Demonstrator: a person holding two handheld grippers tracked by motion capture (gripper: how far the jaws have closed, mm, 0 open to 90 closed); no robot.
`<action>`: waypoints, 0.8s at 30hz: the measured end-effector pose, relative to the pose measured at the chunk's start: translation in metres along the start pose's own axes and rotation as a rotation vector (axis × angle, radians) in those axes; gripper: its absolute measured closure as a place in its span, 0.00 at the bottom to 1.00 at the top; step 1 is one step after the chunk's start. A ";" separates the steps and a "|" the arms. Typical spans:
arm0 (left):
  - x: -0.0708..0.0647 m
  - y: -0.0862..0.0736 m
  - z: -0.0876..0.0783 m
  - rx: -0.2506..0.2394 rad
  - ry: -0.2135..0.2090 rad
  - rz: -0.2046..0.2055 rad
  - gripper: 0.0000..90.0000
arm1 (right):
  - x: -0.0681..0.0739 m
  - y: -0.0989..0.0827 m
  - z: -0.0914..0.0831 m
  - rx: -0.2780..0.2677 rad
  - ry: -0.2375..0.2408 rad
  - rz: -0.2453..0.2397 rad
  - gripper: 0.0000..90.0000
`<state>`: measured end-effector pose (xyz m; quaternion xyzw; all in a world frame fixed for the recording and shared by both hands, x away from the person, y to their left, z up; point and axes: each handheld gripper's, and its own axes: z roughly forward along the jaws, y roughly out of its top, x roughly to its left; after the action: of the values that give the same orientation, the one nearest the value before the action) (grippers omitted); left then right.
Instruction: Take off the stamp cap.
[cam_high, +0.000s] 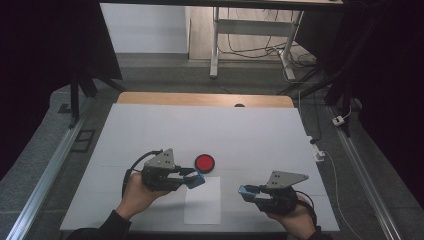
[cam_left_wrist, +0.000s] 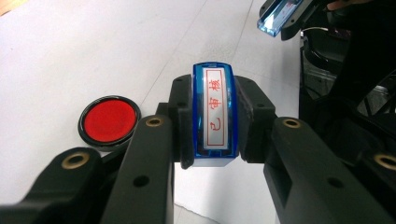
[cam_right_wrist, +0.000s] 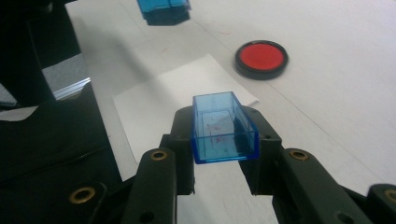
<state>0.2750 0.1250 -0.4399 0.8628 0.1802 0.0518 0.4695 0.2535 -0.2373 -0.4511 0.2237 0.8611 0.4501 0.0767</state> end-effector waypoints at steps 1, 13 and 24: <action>0.000 0.000 0.000 -0.001 0.003 -0.001 0.78 | -0.001 -0.002 -0.002 -0.004 -0.008 0.010 0.77; 0.001 0.000 -0.001 -0.006 0.015 -0.013 0.78 | -0.006 -0.020 -0.030 -0.018 -0.090 0.076 0.77; 0.003 0.001 -0.001 -0.007 0.025 -0.020 0.78 | -0.008 -0.032 -0.045 -0.014 -0.145 0.139 0.77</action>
<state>0.2780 0.1264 -0.4387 0.8586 0.1943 0.0587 0.4707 0.2355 -0.2902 -0.4518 0.3145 0.8324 0.4431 0.1091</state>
